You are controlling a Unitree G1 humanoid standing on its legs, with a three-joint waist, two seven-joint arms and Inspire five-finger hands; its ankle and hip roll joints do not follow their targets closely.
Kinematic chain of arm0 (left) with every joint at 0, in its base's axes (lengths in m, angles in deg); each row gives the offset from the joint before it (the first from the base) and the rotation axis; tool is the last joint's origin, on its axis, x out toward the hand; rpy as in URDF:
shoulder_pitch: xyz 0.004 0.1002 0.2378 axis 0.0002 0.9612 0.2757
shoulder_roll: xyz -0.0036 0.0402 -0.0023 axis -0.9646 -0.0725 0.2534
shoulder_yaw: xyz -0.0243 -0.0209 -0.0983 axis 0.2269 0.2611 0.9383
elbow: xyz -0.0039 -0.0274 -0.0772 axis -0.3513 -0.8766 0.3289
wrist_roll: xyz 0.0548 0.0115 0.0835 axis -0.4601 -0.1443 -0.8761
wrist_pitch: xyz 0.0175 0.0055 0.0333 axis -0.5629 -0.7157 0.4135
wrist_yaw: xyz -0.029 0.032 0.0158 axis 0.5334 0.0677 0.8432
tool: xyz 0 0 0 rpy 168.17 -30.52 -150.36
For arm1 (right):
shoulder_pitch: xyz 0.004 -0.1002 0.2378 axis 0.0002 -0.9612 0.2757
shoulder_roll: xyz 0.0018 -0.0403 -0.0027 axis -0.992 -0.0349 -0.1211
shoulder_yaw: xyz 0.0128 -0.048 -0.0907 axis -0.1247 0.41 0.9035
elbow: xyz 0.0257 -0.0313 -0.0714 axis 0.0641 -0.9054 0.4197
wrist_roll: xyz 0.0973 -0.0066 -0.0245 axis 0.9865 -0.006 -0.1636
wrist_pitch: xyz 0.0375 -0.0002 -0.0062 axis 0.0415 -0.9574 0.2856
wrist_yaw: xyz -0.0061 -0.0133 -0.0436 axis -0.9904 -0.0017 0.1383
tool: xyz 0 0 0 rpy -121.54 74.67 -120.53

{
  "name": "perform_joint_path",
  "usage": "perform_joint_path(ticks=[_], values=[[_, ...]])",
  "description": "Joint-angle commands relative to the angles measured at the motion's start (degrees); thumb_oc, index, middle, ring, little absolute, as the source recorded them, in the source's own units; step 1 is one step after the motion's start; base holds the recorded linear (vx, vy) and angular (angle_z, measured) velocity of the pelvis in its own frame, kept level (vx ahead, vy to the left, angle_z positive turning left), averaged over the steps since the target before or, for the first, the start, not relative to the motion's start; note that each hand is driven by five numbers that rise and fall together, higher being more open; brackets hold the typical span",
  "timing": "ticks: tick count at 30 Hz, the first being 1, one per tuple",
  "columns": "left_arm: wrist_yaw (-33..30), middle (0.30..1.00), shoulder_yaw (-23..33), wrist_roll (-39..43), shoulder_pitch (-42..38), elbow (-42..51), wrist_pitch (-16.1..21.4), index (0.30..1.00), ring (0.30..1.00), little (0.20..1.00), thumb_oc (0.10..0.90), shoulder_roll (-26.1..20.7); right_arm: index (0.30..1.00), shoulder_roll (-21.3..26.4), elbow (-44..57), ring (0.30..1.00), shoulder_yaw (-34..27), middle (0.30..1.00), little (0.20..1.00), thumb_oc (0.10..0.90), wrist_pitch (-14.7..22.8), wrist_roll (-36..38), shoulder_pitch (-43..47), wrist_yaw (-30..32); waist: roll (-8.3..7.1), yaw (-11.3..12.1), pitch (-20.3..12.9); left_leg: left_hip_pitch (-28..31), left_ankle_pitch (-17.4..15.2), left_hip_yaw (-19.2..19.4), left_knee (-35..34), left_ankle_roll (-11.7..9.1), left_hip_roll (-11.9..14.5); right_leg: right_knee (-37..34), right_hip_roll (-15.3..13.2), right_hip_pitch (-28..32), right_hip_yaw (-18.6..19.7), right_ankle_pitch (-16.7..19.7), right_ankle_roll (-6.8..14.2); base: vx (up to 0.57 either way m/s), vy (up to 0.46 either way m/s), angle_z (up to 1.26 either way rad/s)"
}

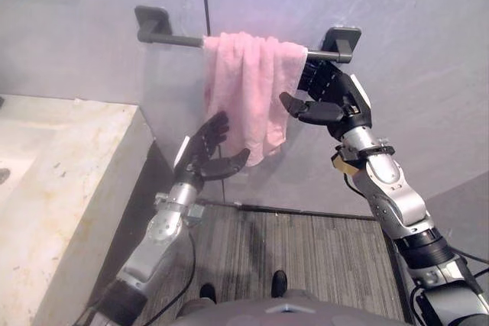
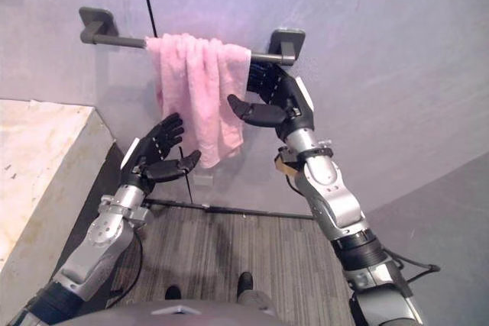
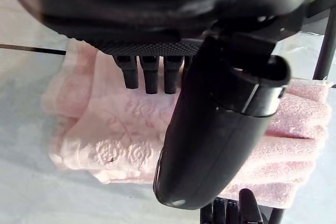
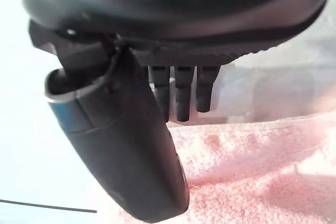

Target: Organize the bathroom.

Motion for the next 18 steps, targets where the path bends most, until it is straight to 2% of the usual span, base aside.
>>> perform_joint_path(ticks=[1, 9, 13, 18], values=[[-0.34, 0.9, -2.7, -0.01, -5.33, 2.34, 6.99, 0.9, 0.9, 0.9, 0.8, 0.44, 0.3, -0.09, -0.96, 0.3, -3.13, 0.3, 0.3, 0.4, 6.62, -0.53, 13.66, 1.27, 0.32, 2.03, -3.72, 1.22, -3.0, 2.9, 0.1, 1.39, -0.08, 0.52, -0.03, 4.38, -2.23, -4.21, 4.66, 0.01, 0.028, 0.04], [-2.21, 0.9, -1.54, -1.55, -4.43, 2.79, 7.19, 0.9, 0.9, 0.9, 0.8, 0.46, 0.3, 0.63, 0.55, 0.3, -5.99, 0.3, 0.3, 0.4, 8.16, -2.56, 9.16, 1.68, 0.22, 1.57, -3.43, 1.25, -3.18, 3.37, 0.1, 1.78, -0.38, 0.99, -0.47, 3.84, -2.03, -3.98, 5.09, 0.01, 0.021, 0.01], [-6.12, 0.9, 0.1, -3.24, -4.54, 2.78, 7.93, 0.9, 0.9, 0.9, 0.8, 0.61, 0.3, 0.89, 1.67, 0.3, -6.53, 0.3, 0.3, 0.4, 8.6, -3.07, 5.95, 0.4, 0.19, 1.04, -3.24, 1.45, -3.3, 3.77, 0.1, 2.01, -0.52, 1.38, -0.57, 3.55, -1.59, -3.96, 5.23, 0.0, 0.0, 0.0], [-12.48, 0.9, 4.88, -3.39, -5.83, 3.58, 9.01, 0.9, 0.9, 0.9, 0.8, 0.93, 0.3, 0.72, 1.92, 0.3, -6.71, 0.3, 0.3, 0.4, 9.05, -3.12, 2.66, -0.78, 0.05, 0.99, -3.11, 1.59, -3.36, 3.71, 0.1, 2.18, -0.76, 1.56, -0.7, 3.47, -1.49, -3.85, 5.33, 0.01, 0.029, -0.04]])
